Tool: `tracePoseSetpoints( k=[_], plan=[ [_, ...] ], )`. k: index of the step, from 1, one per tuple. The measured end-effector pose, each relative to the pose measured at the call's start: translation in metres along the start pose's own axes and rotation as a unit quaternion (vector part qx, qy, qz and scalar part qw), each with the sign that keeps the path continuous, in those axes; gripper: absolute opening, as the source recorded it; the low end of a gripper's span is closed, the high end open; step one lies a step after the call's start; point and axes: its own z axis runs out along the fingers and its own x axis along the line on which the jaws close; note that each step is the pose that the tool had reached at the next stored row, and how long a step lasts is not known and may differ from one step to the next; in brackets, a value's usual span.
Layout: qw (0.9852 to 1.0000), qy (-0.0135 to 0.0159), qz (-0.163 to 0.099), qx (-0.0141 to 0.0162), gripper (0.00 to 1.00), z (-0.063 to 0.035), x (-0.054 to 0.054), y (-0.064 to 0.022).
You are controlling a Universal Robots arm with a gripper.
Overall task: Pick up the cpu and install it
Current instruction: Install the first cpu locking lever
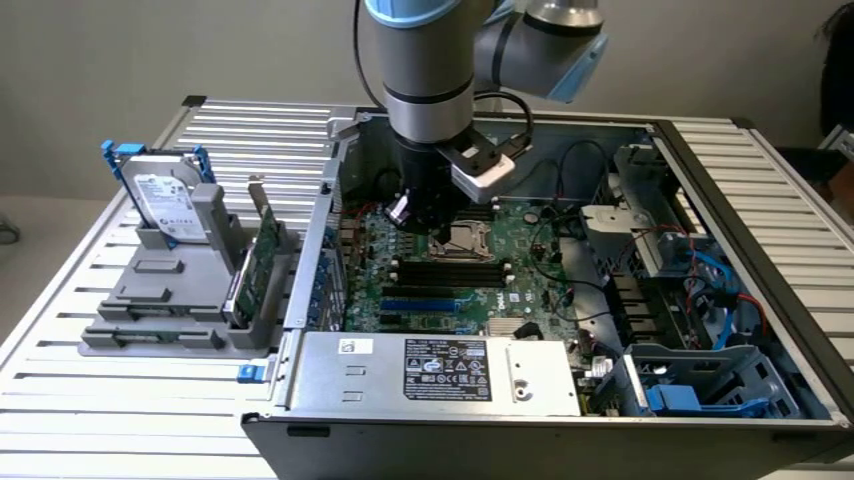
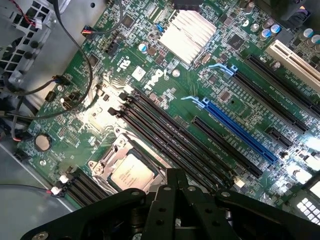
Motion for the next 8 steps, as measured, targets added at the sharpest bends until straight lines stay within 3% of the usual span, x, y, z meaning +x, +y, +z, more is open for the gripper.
tracePoseSetpoints(
  k=[8],
  plan=[
    [1.0,0.0,0.0,0.0,0.11,0.0047,-0.0002,-0.0052]
  ],
)
